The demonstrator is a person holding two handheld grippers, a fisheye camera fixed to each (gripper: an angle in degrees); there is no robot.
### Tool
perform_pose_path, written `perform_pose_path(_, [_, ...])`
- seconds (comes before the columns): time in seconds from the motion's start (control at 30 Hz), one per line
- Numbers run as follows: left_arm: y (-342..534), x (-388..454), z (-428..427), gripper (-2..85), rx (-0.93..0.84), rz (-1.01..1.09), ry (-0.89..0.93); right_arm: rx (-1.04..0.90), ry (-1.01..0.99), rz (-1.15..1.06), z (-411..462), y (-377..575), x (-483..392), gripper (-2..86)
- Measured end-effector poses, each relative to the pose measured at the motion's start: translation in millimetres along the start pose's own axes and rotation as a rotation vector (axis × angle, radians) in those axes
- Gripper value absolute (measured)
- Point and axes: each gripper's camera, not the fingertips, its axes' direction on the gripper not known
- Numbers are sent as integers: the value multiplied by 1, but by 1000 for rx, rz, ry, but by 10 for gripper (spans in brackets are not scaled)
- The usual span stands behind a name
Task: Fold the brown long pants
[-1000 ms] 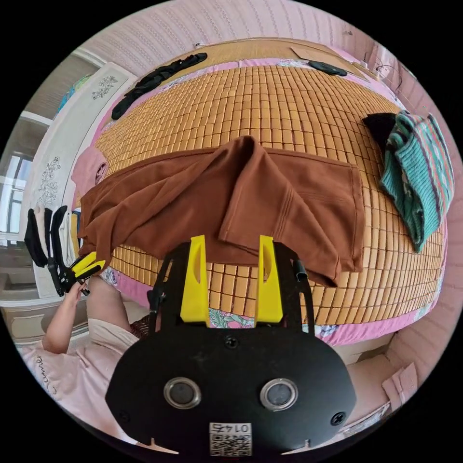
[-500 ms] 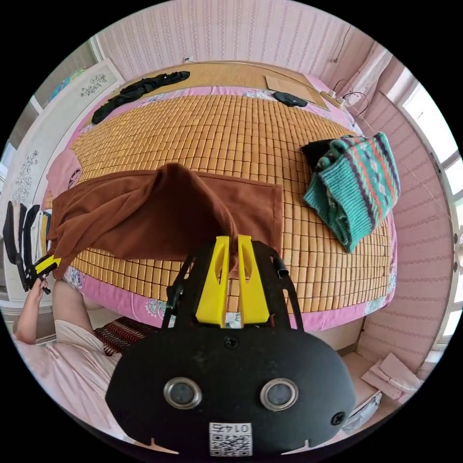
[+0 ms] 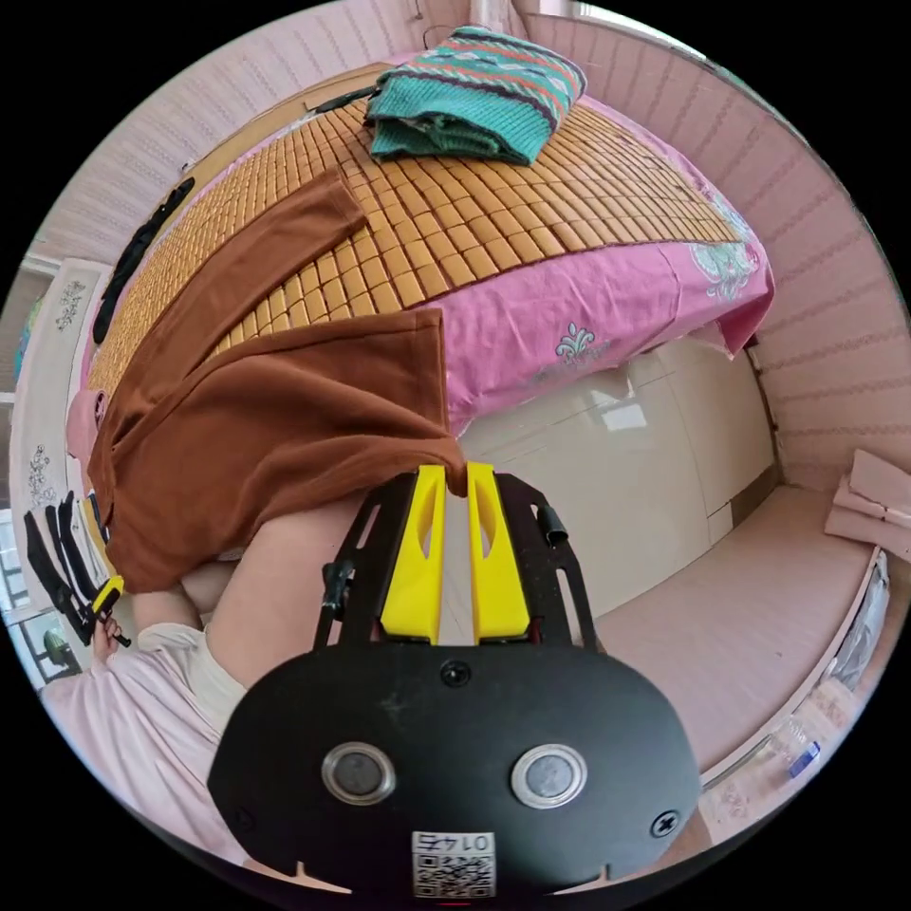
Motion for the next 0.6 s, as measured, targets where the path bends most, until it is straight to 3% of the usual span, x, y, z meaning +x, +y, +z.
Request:
perform_pose_path(0.13, [26, -28, -15, 54, 81, -228, -151, 8, -47, 57, 4, 13, 19, 41])
perform_pose_path(0.2, [44, -55, -24, 68, 104, -458, -230, 19, -56, 66, 0, 13, 26, 39])
perform_pose_path(0.33, [75, -81, -38, 88, 191, -677, -258, 51, -51, 48, -16, 9, 31, 31])
perform_pose_path(0.4, [90, -96, -42, 162, 224, -797, -272, 96, -42, 29, -29, 8, 30, 29])
perform_pose_path(0.47, [97, -108, -36, 204, 235, -884, -225, 149, -53, 5, -45, 6, 28, 28])
perform_pose_path(0.6, [104, -133, -6, 186, 202, -1014, -34, 204, -87, -19, -65, -1, 27, 27])
